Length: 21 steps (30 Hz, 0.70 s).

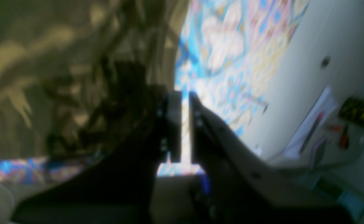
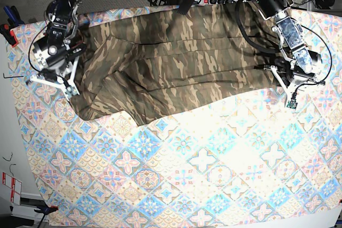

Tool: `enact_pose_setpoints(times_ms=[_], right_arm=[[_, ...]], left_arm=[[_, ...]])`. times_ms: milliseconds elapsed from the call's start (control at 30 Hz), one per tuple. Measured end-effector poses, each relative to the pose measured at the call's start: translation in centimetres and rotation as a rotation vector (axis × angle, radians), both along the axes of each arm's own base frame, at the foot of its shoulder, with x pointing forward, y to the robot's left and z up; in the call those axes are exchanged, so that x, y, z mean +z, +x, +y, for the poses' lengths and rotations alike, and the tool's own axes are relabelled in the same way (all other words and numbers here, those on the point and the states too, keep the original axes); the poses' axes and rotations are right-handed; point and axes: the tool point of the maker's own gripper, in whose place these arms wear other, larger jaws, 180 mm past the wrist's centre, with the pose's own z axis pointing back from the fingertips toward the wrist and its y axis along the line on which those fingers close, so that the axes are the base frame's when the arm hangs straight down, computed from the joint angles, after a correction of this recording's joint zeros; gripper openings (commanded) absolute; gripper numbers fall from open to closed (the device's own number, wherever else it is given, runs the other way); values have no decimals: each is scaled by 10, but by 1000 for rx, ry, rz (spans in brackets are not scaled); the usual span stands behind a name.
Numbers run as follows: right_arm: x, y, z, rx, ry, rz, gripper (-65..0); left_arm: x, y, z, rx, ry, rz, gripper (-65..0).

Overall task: Fold the T-shirt properly
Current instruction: 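Lay the folded side down and reposition the right gripper on it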

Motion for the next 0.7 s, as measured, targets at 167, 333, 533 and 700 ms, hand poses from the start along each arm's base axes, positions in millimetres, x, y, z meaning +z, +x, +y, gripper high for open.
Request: enact_pose_setpoints(times_ms=[167, 333, 533, 700], right_arm=[[4, 23, 38, 117, 41, -39, -317], [2, 28, 65, 204, 39, -25, -239], [-2, 31, 137, 370, 125, -27, -239], [-4, 26, 167, 463, 141, -12, -239]], left_arm=[[0, 1, 0, 0, 0, -2, -636], [1, 2, 0, 0, 0, -4, -636], [-1, 2, -3, 2, -6, -3, -636], [-4, 3, -13, -3, -34, -9, -636]])
